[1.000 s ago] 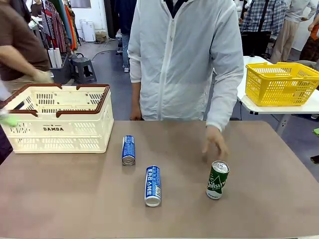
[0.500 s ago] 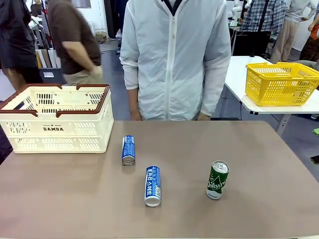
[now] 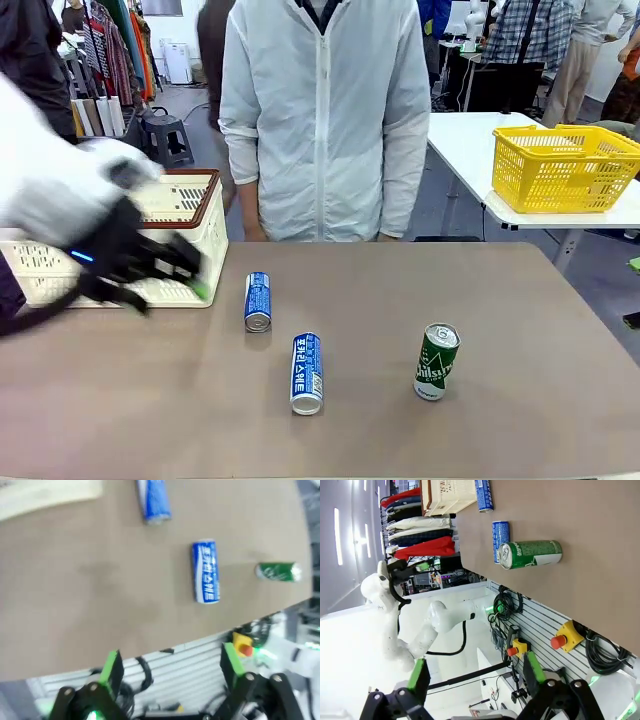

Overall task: Place the drinks into the Shopping basket.
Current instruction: Pick up one drink and place it into the Shopping basket.

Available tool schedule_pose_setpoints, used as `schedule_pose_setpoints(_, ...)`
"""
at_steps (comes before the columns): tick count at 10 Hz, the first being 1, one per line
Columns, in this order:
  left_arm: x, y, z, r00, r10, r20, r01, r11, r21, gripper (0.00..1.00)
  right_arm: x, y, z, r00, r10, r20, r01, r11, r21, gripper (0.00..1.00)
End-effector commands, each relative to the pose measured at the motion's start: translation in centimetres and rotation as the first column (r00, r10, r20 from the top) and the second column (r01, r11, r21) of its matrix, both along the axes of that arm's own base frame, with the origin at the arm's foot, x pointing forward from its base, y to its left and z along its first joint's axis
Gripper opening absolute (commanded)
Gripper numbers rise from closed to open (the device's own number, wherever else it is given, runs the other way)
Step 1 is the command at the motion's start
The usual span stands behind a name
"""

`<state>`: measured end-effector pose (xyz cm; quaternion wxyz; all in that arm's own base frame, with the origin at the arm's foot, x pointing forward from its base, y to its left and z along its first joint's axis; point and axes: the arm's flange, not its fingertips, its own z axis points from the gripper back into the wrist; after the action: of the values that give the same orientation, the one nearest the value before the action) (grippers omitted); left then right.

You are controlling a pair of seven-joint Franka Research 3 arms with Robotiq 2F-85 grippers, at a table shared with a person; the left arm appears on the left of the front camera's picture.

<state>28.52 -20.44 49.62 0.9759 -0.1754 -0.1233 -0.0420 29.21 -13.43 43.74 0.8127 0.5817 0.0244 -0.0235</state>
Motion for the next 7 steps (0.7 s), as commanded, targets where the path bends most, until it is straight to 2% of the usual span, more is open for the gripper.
schedule_pose_setpoints(1, 2.7, -7.4, -4.6, 0.999, -0.035, 0.018, 0.032, 0.993, 0.111, 1.00, -0.1, -0.1, 0.5, 1.000, 0.002, -0.010, -0.002, 1.000, 0.000, 1.00)
schedule_pose_setpoints(3, 3.1, -14.0, -8.4, 0.995, -0.092, 0.024, 0.088, 0.985, 0.150, 1.00, -0.1, -0.1, 0.5, 1.000, 0.002, -0.010, -0.002, 1.000, 0.000, 1.00)
schedule_pose_setpoints(4, 3.3, -17.0, -10.5, 0.994, -0.051, 0.092, 0.031, 0.978, 0.205, 1.00, -0.1, -0.1, 0.5, 1.000, 0.002, -0.010, -0.002, 1.000, 0.000, 1.00)
schedule_pose_setpoints(6, 4.5, -20.1, -12.8, 0.991, -0.095, 0.097, 0.060, 0.948, 0.313, 1.00, -0.1, -0.1, 0.5, 1.000, 0.002, -0.010, -0.002, 1.000, 0.000, 1.00)
schedule_pose_setpoints(7, 5.1, -20.5, -13.0, 0.992, -0.114, 0.061, 0.091, 0.948, 0.304, 1.00, -0.1, -0.1, 0.5, 1.000, 0.002, -0.010, -0.002, 1.000, 0.000, 1.00)
